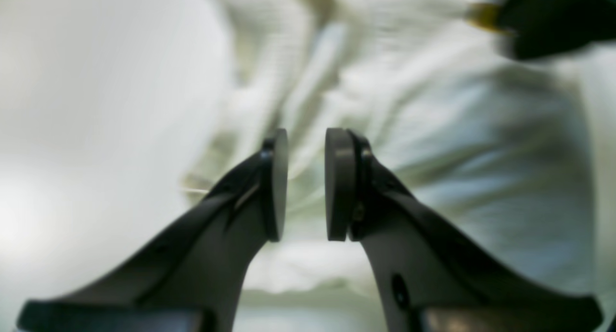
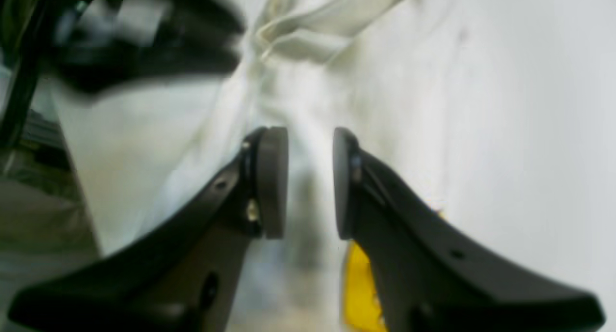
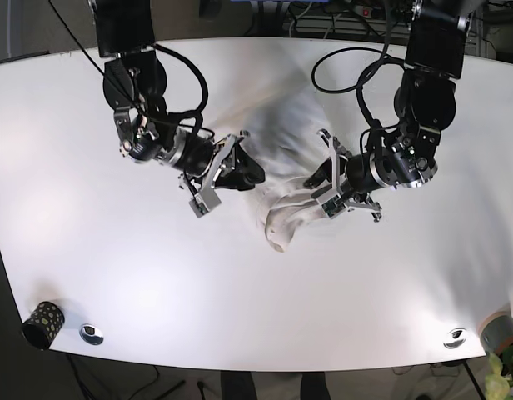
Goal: Fold the T-shirt properly
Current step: 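Grasp the shirt edges with both grippers and fold them together, then grasp the folded shirt bundle with the left gripper and lift it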
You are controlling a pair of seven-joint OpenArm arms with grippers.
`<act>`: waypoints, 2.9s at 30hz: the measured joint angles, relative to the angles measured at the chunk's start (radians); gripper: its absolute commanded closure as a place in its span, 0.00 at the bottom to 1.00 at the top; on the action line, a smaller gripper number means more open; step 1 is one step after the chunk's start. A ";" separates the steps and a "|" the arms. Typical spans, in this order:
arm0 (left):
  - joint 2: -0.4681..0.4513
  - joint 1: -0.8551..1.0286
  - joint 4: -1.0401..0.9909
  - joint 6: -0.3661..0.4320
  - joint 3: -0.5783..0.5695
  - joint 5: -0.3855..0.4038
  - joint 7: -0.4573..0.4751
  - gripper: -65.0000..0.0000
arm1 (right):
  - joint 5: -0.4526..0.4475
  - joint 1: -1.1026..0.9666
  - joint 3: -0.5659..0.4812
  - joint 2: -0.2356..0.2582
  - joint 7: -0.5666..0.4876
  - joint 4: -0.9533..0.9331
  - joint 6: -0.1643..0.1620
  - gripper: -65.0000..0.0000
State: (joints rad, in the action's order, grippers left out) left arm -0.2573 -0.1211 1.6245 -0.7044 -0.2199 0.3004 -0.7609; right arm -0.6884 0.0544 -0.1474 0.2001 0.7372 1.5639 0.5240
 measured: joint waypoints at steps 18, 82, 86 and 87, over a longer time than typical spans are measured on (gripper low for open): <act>0.084 0.151 -0.065 0.008 -0.021 -0.008 0.010 0.81 | 0.168 0.321 0.002 -0.055 -0.132 -0.583 0.008 0.78; 0.204 0.076 -0.214 0.328 0.051 -0.112 0.192 0.43 | -0.028 -0.204 -0.016 0.070 0.002 0.090 -0.116 0.78; 0.186 0.070 -0.291 0.293 0.081 -0.060 0.238 0.43 | -0.032 -0.222 0.021 0.079 0.008 0.091 -0.110 0.78; 0.179 0.069 -0.307 0.279 0.087 -0.046 0.243 0.43 | -0.029 -0.225 0.031 0.080 0.009 0.090 -0.109 0.78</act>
State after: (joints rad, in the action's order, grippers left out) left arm -0.0784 -0.0525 1.3174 -0.4252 -0.1329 0.2546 -0.5179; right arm -0.7177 -0.1711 -0.1165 0.2798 0.7460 1.6543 0.4145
